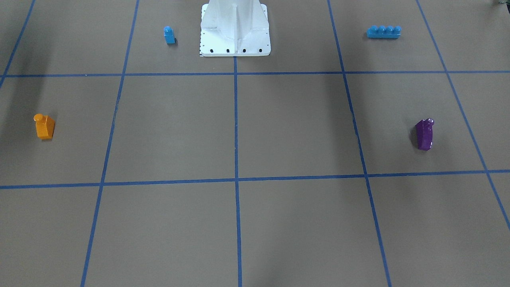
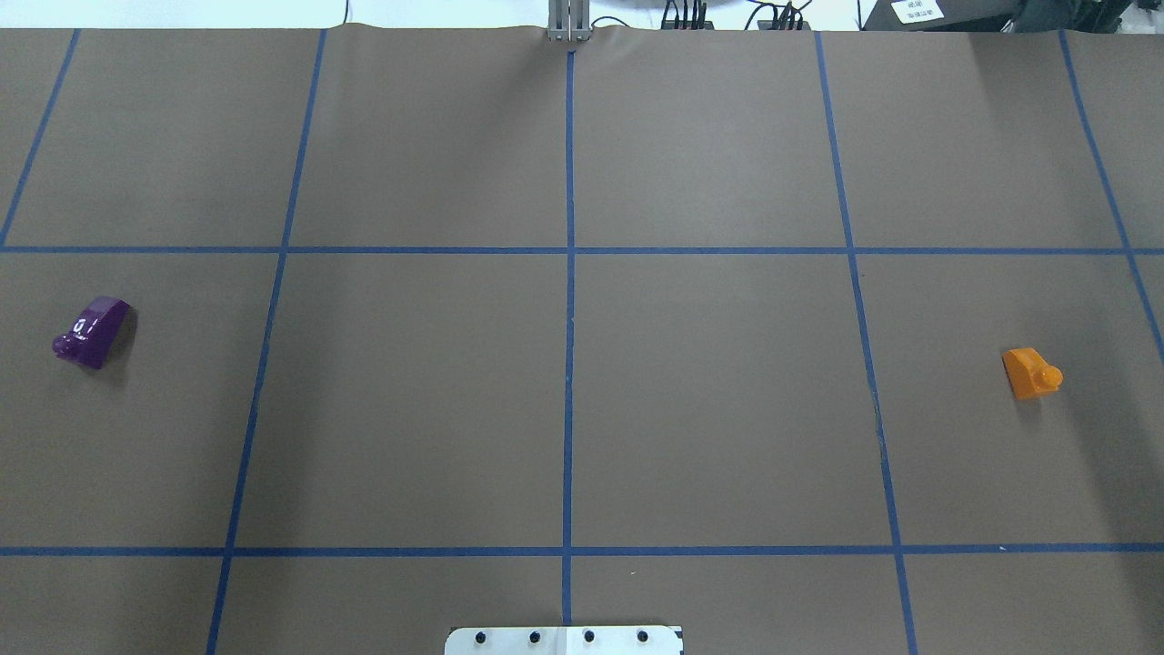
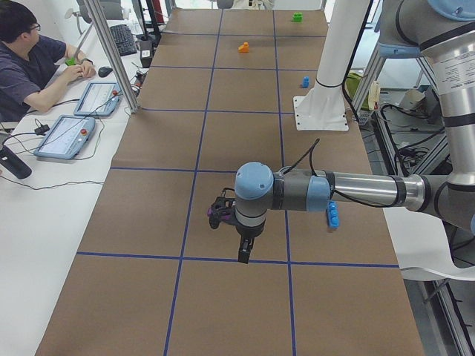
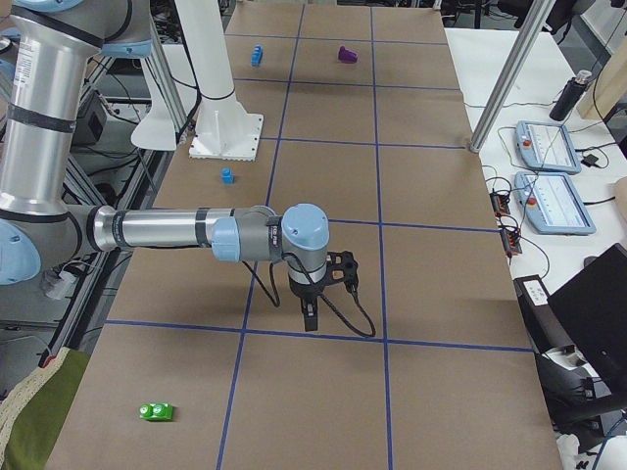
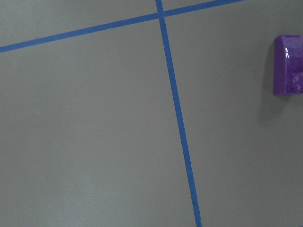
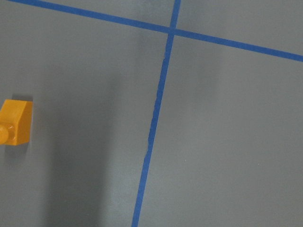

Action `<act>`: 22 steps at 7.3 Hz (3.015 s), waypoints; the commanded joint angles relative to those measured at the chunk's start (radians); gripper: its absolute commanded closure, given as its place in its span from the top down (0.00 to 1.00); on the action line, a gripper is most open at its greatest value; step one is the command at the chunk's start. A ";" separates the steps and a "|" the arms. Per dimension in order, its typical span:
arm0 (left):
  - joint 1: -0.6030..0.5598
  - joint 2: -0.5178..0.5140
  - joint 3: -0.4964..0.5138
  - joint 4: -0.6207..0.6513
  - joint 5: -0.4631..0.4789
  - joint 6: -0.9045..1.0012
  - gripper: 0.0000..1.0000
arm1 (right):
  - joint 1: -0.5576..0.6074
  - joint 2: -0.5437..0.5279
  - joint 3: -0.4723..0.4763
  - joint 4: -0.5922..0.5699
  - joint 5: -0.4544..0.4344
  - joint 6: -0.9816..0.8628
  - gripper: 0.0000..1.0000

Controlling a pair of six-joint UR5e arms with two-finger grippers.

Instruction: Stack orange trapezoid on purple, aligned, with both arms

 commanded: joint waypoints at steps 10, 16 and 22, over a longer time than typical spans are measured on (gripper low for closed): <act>-0.008 -0.175 0.016 -0.076 -0.130 -0.006 1.00 | 0.012 0.139 0.029 0.023 -0.001 0.024 1.00; 0.113 -0.224 0.062 -0.246 -0.132 -0.067 1.00 | -0.070 0.149 0.018 0.258 0.034 0.075 1.00; 0.577 -0.227 0.332 -0.835 0.194 -0.784 1.00 | -0.232 0.165 0.026 0.261 0.074 0.258 1.00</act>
